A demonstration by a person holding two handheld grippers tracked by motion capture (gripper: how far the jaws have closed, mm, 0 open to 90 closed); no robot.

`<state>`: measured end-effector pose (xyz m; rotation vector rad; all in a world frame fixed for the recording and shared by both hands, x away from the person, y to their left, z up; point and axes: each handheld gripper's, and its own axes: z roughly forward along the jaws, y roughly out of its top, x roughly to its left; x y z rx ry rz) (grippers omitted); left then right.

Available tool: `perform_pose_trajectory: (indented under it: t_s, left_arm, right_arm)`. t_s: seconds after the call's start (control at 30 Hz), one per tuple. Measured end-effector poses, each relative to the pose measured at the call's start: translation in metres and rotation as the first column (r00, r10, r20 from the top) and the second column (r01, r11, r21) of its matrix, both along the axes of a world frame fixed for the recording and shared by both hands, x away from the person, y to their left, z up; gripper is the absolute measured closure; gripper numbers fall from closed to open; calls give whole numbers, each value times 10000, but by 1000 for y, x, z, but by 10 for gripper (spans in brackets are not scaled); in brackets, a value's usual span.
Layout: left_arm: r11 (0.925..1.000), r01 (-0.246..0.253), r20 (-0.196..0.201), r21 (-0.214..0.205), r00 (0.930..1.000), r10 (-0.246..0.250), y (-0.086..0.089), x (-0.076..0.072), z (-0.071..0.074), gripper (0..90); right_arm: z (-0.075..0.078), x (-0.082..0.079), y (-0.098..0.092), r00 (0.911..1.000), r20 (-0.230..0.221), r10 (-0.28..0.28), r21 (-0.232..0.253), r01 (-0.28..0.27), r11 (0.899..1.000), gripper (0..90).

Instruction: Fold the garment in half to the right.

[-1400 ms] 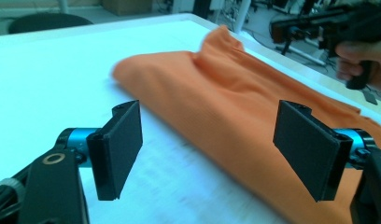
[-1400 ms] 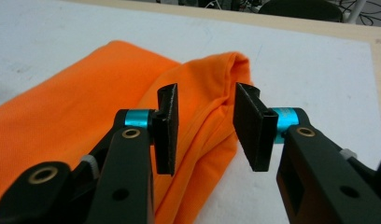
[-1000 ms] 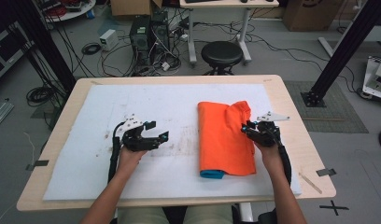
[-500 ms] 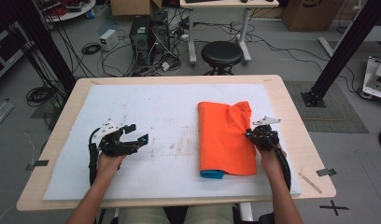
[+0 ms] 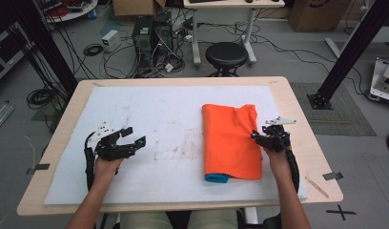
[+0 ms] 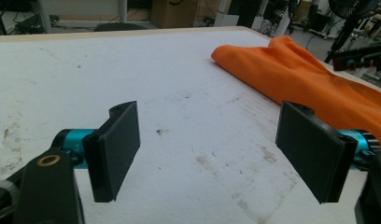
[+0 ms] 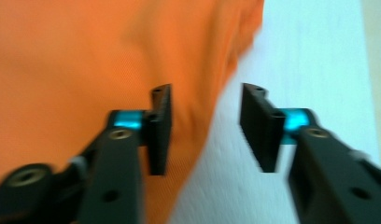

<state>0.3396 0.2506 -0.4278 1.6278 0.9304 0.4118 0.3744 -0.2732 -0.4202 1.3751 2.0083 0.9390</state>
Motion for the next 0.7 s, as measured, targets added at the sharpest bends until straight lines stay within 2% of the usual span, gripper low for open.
perform_pose_trajectory:
  t_s: [0.03, 0.07, 0.13, 0.2, 0.27, 0.37, 0.47, 0.57, 0.63, 0.7]
  left_arm:
    - [10000, -5, -35, -14, 10000, 5, 0, 0, 0, 219]
    - [10000, 25, -65, -25, 10000, -25, 0, 0, 0, 220]
    - [10000, 49, -94, -74, 9999, -50, 0, 1, -1, 220]
    - [9999, 124, -126, -90, 9998, -125, 0, 2, 0, 220]
    - [9998, 86, -94, -183, 9999, -88, 0, 2, 0, 220]
    - [9999, 5, -164, -144, 9999, -7, 1, 3, 0, 220]
    - [9997, -26, -216, -263, 9998, 20, 2, 4, -1, 220]
    - [9996, 41, -226, -291, 9997, -48, 2, 4, -1, 220]
    - [9996, 16, -216, -296, 9998, -23, 3, 4, 0, 220]
    - [9995, -10, -205, -301, 9998, 4, 3, 4, 0, 220]
  right_arm:
    - [5, 0, 4, 9995, 316, 32, 59, -34, 10000, 388]
    - [10, 0, 8, 9981, 565, 229, 117, -236, 9997, 382]
    - [19, 2, 23, 9933, 794, 844, 217, -864, 9960, 353]
    - [23, 8, 38, 9891, 567, 1355, 111, -1364, 9906, 343]
    - [25, 16, 56, 9803, 292, 1953, -112, -1950, 9807, 340]
    - [23, 32, 83, 9698, -155, 2434, -463, -2439, 9687, 344]
    - [19, 50, 106, 9692, -579, 2392, -853, -2435, 9661, 390]
    - [12, 70, 124, 9735, -1205, 1944, -1435, -2108, 9669, 419]
    - [5, 81, 133, 9702, -1674, 1749, -1408, -1991, 9698, 426]
    - [1, 86, 140, 9641, -1929, 1827, -1285, -2094, 9693, 437]
